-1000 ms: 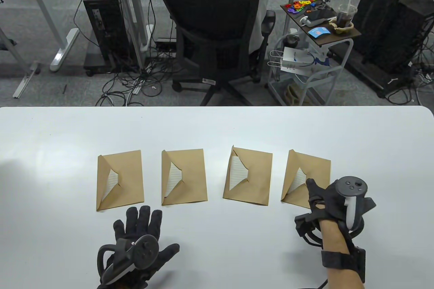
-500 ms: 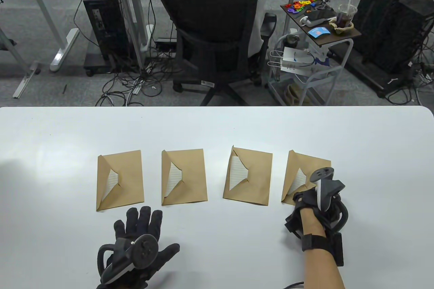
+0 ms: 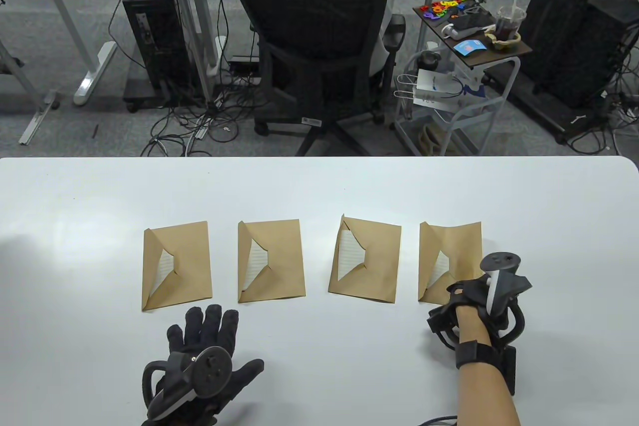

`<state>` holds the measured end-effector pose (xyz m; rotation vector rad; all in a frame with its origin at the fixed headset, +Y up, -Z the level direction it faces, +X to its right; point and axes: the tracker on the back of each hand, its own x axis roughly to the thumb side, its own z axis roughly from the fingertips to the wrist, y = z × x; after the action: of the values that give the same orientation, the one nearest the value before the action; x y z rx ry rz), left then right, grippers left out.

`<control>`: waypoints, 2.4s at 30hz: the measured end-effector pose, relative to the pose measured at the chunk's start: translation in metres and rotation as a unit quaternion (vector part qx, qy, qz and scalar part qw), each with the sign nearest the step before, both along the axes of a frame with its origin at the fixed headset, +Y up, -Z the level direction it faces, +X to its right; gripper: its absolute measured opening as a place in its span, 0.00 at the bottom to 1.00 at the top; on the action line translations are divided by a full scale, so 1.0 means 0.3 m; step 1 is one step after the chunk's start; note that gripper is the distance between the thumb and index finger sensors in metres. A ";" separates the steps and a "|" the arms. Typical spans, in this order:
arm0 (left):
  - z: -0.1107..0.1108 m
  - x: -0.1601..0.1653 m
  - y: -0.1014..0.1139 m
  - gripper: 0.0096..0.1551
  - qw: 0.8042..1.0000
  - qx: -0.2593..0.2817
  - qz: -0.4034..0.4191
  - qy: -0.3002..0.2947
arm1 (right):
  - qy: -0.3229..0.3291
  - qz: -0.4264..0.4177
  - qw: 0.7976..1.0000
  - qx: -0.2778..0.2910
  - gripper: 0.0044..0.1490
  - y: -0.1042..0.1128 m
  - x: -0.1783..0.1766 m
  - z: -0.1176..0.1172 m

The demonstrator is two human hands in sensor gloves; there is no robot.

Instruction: Pull paper from envelopes and stack

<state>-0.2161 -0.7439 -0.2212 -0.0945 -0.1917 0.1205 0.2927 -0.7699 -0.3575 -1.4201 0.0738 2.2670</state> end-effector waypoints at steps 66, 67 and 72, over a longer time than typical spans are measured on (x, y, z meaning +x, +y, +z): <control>0.073 0.088 -0.005 0.50 0.865 -0.052 0.499 -0.027 | 0.462 -0.248 0.773 0.358 0.25 0.122 -0.566 0.463; 0.072 0.086 -0.004 0.48 0.867 -0.049 0.495 -0.022 | 0.464 -0.245 0.773 0.357 0.24 0.121 -0.568 0.463; 0.069 0.077 0.000 0.39 0.874 -0.037 0.485 -0.007 | 0.475 -0.225 0.770 0.361 0.25 0.124 -0.578 0.473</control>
<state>-0.1929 -0.7439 -0.2004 -0.0671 -0.2353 1.1378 0.1192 -0.7328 -0.2156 0.1971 -0.1222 1.9936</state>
